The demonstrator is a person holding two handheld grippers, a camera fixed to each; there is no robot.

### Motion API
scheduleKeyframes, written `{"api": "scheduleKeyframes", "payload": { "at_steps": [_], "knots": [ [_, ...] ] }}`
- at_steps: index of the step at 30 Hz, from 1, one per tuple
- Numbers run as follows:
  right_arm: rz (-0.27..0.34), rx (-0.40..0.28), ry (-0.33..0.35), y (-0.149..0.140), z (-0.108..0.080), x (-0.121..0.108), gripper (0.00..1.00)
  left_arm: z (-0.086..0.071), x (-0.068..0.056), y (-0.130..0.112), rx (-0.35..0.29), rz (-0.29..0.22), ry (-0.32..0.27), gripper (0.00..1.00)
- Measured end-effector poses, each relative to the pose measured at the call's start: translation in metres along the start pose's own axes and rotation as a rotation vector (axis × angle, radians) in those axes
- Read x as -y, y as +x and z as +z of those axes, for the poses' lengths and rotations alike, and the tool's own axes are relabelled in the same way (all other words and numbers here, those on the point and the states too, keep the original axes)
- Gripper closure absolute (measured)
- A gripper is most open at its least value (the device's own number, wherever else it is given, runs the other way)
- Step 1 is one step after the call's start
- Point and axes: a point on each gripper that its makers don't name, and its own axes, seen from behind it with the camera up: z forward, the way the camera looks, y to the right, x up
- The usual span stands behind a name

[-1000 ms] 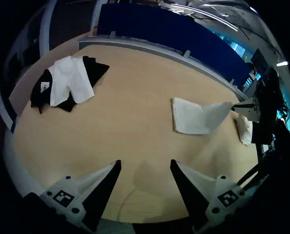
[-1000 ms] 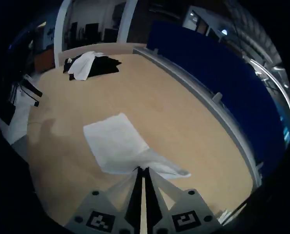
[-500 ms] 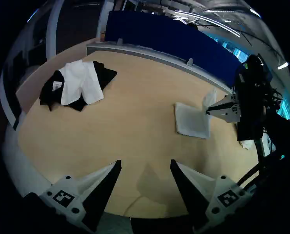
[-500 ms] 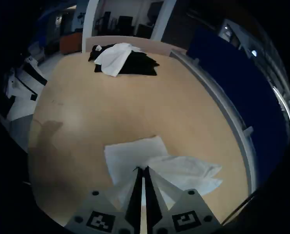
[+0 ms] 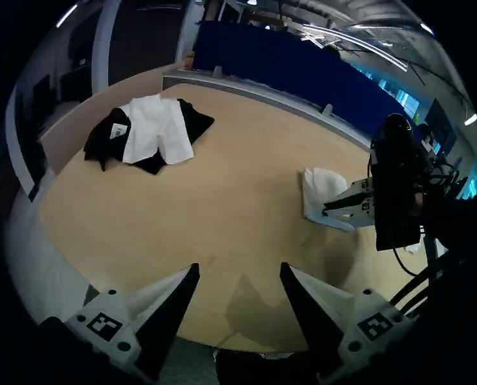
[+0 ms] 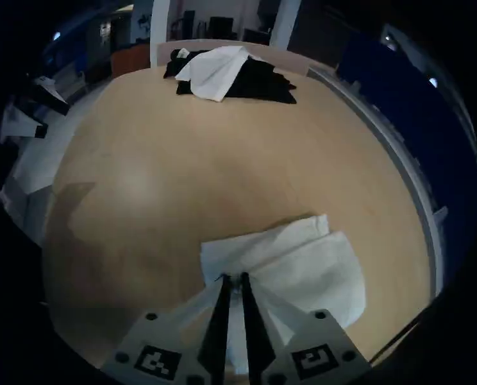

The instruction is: Fold towel

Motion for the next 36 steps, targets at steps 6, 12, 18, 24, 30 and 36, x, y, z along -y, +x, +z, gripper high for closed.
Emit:
{"api": "scheduleKeyframes", "payload": {
  "at_steps": [6, 12, 18, 24, 30, 36],
  "knots": [
    [0.071, -0.058, -0.034, 0.003, -0.018, -0.007, 0.17, 0.002, -0.002, 0.003, 0.001, 0.012, -0.003, 0.07],
    [0.149, -0.077, -0.082, -0.013, -0.034, -0.014, 0.05, 0.004, -0.005, 0.009, 0.003, 0.025, -0.011, 0.06],
    [0.19, -0.069, -0.104, -0.03, -0.045, -0.017, 0.05, 0.007, -0.009, 0.014, 0.001, 0.031, -0.018, 0.07],
    [0.211, -0.042, -0.119, -0.049, -0.048, -0.016, 0.05, 0.01, -0.012, 0.015, 0.004, 0.037, -0.022, 0.06],
    [0.249, -0.016, -0.126, -0.069, -0.048, -0.013, 0.05, 0.011, -0.015, 0.015, 0.007, 0.04, -0.024, 0.06],
    [0.276, 0.007, -0.124, -0.085, -0.044, -0.009, 0.11, 0.01, -0.016, 0.012, 0.011, 0.04, -0.023, 0.06]
  ]
}}
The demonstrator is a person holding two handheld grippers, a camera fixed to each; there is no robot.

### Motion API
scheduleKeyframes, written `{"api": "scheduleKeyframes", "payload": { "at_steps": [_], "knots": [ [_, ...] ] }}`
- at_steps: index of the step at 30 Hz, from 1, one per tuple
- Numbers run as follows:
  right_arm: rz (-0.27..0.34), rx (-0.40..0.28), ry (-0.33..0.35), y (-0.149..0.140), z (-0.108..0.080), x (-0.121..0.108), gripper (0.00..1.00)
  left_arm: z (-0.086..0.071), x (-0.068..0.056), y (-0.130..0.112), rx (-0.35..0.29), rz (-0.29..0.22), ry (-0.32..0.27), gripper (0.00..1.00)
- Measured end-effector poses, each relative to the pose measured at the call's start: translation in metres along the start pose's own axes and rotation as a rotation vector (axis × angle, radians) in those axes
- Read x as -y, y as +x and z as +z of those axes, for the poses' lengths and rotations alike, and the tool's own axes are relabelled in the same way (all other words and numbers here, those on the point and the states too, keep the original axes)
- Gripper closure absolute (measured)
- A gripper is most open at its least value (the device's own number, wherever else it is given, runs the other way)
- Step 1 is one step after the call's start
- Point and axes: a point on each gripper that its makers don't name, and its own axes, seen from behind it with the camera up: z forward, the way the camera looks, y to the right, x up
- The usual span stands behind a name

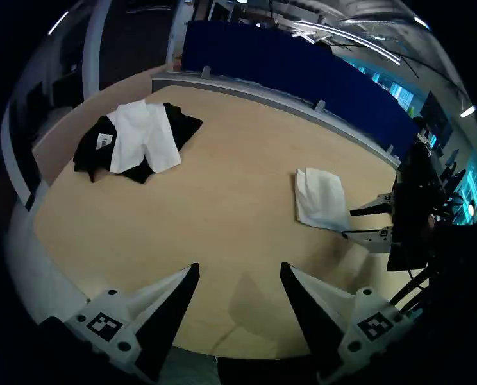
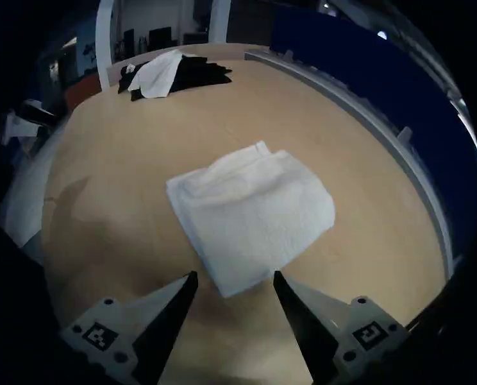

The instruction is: Fold towel

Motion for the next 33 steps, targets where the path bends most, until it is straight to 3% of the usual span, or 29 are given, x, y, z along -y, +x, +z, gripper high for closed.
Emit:
{"api": "scheduleKeyframes", "payload": {
  "at_steps": [4, 11, 20, 33],
  "knots": [
    [0.016, 0.011, -0.002, -0.008, 0.002, 0.001, 0.28, -0.001, 0.0, -0.002, 0.002, 0.001, 0.003, 0.07],
    [0.062, 0.013, -0.005, -0.013, 0.004, 0.002, 0.74, 0.0, 0.001, -0.003, 0.005, 0.001, 0.007, 0.06],
    [0.086, -0.006, -0.026, -0.01, 0.001, 0.001, 0.92, 0.002, -0.002, -0.003, 0.01, 0.009, 0.003, 0.07],
    [0.107, -0.049, -0.018, 0.009, -0.014, -0.006, 0.96, 0.003, -0.01, 0.004, 0.001, 0.017, -0.011, 0.07]
  ]
}}
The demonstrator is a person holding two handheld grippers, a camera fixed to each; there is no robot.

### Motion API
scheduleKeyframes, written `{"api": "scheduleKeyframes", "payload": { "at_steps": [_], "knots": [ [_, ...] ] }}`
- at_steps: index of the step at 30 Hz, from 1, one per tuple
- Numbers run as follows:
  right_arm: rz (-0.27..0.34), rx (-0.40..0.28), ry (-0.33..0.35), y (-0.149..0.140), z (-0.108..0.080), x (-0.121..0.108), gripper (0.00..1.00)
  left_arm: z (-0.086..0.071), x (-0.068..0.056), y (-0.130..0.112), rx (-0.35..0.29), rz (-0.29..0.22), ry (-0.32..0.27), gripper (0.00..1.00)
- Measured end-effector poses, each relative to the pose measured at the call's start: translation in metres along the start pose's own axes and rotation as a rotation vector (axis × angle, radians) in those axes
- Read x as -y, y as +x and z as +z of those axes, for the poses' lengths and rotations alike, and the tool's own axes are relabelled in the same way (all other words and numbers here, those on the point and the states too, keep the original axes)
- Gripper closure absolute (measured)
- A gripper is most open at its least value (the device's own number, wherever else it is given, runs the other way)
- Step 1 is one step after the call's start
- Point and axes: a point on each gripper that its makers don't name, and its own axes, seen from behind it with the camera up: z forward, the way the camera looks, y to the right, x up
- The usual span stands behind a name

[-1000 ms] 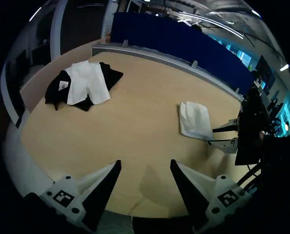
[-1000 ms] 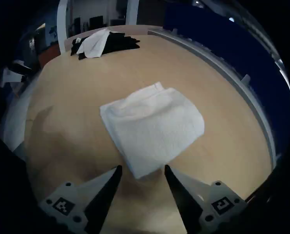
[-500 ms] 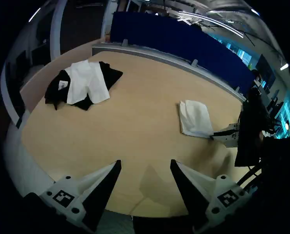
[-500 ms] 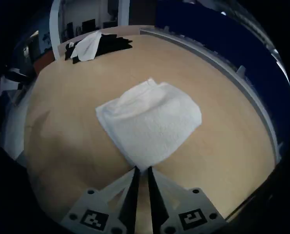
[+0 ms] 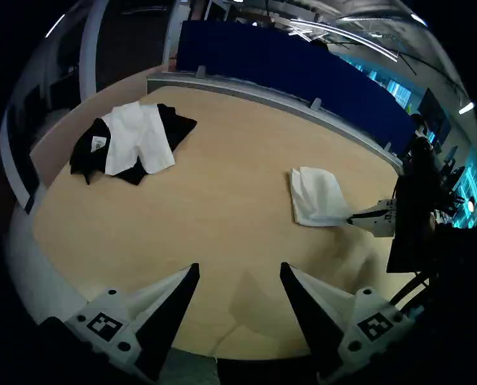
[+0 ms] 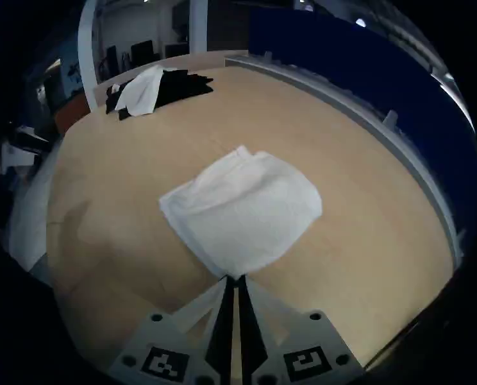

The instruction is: Fold towel

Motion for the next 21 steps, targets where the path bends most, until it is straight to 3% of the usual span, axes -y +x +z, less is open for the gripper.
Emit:
{"api": "scheduleKeyframes", "payload": {
  "at_steps": [10, 21],
  "knots": [
    [-0.031, -0.129, -0.051, 0.061, -0.04, -0.018, 0.96, 0.0, -0.011, 0.019, -0.028, 0.026, -0.023, 0.06],
    [-0.064, -0.266, -0.097, 0.128, -0.102, -0.036, 0.96, 0.0, -0.032, 0.04, -0.063, 0.062, -0.069, 0.07]
  ]
}}
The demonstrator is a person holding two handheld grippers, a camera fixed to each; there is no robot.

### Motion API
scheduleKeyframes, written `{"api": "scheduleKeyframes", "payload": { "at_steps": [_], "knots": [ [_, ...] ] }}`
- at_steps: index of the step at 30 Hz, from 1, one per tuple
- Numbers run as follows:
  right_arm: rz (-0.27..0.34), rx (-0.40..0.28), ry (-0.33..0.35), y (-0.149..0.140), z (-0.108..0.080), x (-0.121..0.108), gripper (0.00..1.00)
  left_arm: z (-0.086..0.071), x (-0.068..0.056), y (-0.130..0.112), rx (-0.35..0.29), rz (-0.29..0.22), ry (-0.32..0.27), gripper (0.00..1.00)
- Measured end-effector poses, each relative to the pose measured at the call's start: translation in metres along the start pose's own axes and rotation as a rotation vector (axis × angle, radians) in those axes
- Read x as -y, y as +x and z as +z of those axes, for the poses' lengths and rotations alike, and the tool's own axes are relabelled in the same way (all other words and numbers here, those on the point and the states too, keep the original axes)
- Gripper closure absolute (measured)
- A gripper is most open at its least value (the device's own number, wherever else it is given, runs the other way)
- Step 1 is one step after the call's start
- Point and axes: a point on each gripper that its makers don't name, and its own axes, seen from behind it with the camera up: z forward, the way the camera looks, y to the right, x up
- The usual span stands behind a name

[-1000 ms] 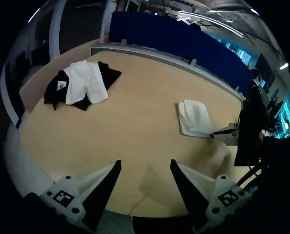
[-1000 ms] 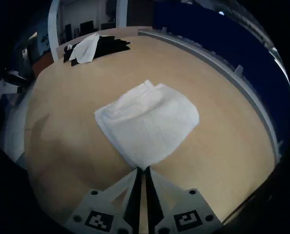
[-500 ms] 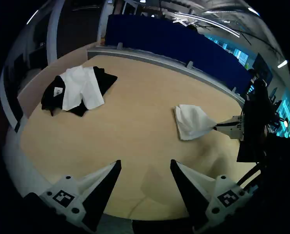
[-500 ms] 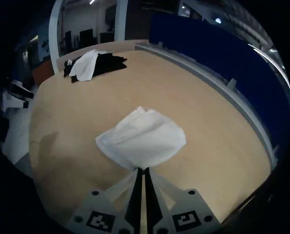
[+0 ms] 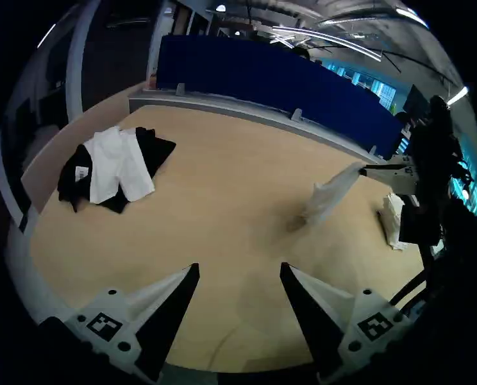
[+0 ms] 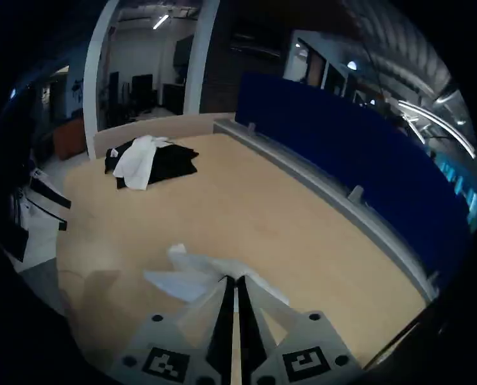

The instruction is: Fold towel

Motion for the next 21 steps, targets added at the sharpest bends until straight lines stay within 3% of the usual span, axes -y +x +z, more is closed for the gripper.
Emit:
{"api": "scheduleKeyframes", "payload": {
  "at_steps": [8, 21],
  "knots": [
    [-0.007, -0.029, -0.041, 0.018, -0.025, -0.027, 0.96, 0.004, -0.017, 0.012, -0.017, 0.025, -0.035, 0.06],
    [0.037, -0.011, -0.109, -0.005, -0.061, -0.082, 0.97, 0.009, -0.039, 0.018, -0.015, 0.059, -0.069, 0.07]
  ]
}}
